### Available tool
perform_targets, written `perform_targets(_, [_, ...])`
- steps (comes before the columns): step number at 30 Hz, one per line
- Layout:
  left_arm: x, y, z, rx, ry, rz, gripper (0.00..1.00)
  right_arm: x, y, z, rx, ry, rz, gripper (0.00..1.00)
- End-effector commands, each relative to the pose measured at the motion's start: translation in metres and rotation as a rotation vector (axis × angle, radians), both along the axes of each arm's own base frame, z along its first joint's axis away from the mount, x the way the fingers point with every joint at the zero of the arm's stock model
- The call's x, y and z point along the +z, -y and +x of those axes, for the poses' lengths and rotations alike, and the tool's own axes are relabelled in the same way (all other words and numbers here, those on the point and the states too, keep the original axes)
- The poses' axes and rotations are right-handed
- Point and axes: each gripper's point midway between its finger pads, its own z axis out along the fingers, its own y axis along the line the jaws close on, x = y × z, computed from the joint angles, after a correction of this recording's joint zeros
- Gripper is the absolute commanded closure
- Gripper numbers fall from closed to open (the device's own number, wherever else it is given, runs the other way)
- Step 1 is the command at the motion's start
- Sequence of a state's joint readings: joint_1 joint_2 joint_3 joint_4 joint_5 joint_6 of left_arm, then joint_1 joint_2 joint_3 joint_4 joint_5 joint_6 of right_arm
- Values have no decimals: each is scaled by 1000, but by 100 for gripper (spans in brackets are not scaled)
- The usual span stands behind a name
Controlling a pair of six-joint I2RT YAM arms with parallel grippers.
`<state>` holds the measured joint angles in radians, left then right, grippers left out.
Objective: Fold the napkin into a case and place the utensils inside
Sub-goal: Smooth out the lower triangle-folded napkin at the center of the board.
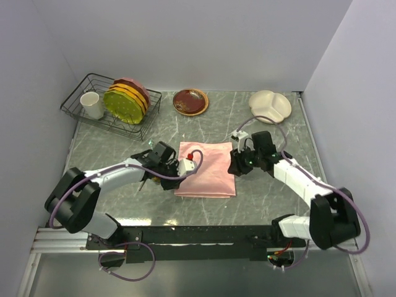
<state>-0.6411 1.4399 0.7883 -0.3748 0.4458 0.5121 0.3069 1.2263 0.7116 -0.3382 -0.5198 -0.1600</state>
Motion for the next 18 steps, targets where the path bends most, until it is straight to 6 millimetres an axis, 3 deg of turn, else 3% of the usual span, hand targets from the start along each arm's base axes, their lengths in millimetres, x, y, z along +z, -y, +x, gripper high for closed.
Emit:
perform_targets(1, [-18,4,-1,-73,51,47,71,-3,-18,19,-79,-118,90,61])
perform_targets(6, [-25,-1,-11,-118,23,80,74,-35,-20,11,-110,-313,63,65])
perform_targets(11, [-24,-5,-30,-200,-16,92,76,-44,-23,-6,-112,-428,76,71])
perform_targets(14, [-12,-4,-47,-238,-87,66,74,-38,-31,-11,-75,-449,86,72])
perform_targets(17, [17,4,-36,-181,-107,3,68,-24,-38,-17,-25,-511,119,71])
perform_targets(18, [37,15,-24,-164,-100,-64,66,-20,-38,-17,-7,-511,123,67])
